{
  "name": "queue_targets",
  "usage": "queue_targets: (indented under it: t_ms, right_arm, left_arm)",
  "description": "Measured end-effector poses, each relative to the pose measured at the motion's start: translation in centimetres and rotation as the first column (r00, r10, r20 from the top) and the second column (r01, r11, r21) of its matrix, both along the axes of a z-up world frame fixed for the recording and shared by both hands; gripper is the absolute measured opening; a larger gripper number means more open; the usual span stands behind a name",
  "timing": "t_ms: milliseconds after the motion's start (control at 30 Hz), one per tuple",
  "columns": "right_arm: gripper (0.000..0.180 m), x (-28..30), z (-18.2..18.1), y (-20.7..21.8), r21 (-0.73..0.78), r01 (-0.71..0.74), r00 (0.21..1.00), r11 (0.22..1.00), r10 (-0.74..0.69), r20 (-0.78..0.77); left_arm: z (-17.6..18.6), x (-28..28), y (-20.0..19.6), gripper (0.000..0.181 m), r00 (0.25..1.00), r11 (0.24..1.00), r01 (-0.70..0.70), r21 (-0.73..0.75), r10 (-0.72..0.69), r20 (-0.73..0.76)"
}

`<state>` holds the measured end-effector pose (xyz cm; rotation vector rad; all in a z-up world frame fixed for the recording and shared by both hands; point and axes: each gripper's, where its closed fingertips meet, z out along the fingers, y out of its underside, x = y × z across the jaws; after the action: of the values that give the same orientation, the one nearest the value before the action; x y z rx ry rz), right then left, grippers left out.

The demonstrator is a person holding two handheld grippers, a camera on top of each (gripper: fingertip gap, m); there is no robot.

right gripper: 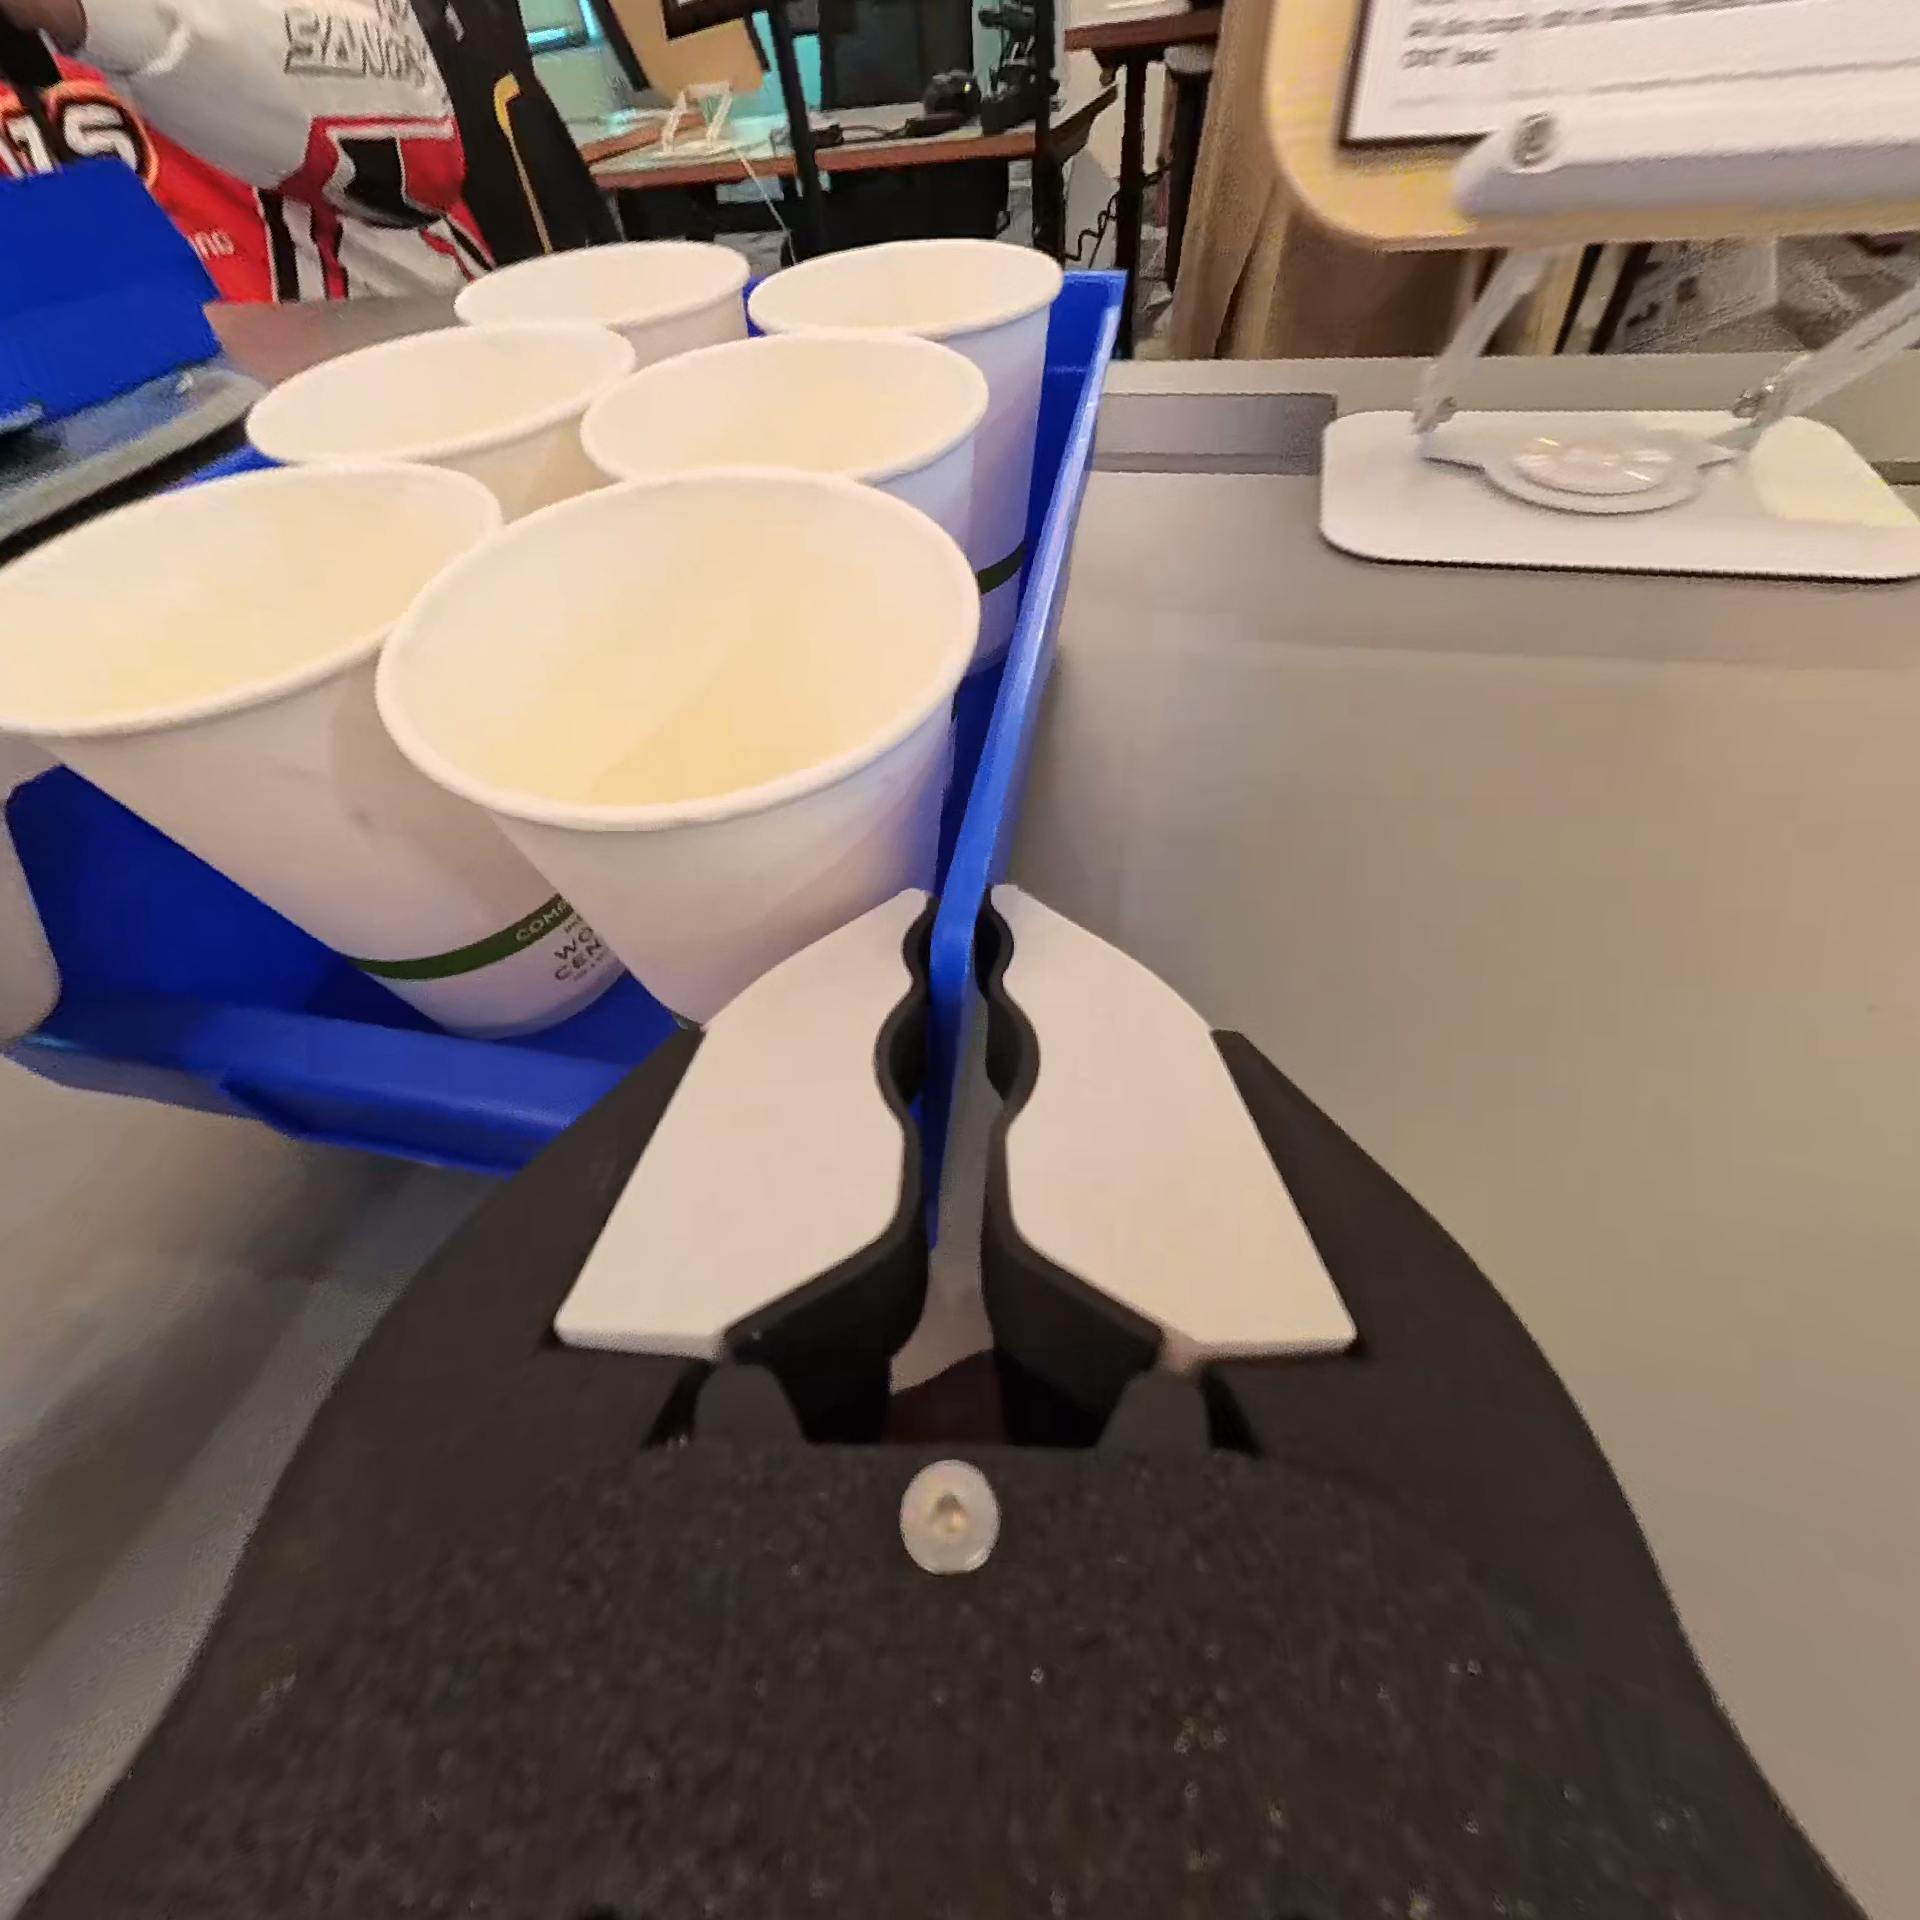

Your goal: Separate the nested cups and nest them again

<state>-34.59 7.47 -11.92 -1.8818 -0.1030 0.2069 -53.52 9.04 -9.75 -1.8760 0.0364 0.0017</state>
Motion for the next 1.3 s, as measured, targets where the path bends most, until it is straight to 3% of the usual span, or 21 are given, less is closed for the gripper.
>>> queue_targets:
  t_ms: [367,400,467,567,700,833,933,1033,1300]
  right_arm:
    - [0.014,-2.1,-0.4,0.6,-0.023,-0.068,0.997,0.997,0.067,-0.044]
    - [0.017,-2.1,-0.4,0.4,-0.015,-0.094,0.995,0.995,0.093,-0.042]
    - [0.043,-1.7,-0.5,-0.2,-0.012,-0.146,0.989,0.989,0.145,-0.032]
    - [0.05,0.1,0.1,-2.9,-0.009,-0.286,0.958,0.958,0.286,-0.003]
    - [0.048,6.2,1.3,-8.1,0.033,-0.458,0.887,0.888,0.455,0.086]
    - [0.05,15.0,1.2,-11.1,0.016,-0.506,0.86,0.862,0.504,0.081]
    - [0.053,21.6,1.4,-11.9,0.047,-0.459,0.885,0.887,0.452,0.107]
    - [0.062,27.1,2.1,-12.3,0.115,-0.37,0.929,0.922,0.363,0.07]
    - [0.056,34.6,4.2,-13.9,0.222,-0.248,0.961,0.943,0.268,-0.065]
  left_arm:
    - [-1.5,-2.2,2.0,0.004,0.997,0.998,0.061,-0.005,-0.061,0.051]
    - [-1.4,-2.4,2.1,0.01,0.998,0.999,0.047,0.005,-0.048,0.033]
    - [-1.3,-2.9,1.8,0.034,1.0,1.0,0.008,0.006,-0.008,-0.01]
    - [-0.7,-3.9,-0.6,0.044,0.999,0.999,-0.046,0.002,0.046,-0.007]
    - [1.4,-1.3,-5.6,0.054,0.99,0.998,0.007,0.055,-0.014,0.141]
    - [2.5,7.1,-9.8,0.066,0.963,0.981,0.17,0.094,-0.186,0.195]
    - [2.7,14.4,-12.0,0.072,0.932,0.952,0.286,0.108,-0.303,0.199]
    - [2.5,19.4,-12.9,0.079,0.932,0.942,0.314,0.119,-0.33,0.151]
    - [0.2,20.6,-12.6,0.077,0.971,0.967,0.217,0.133,-0.228,0.071]
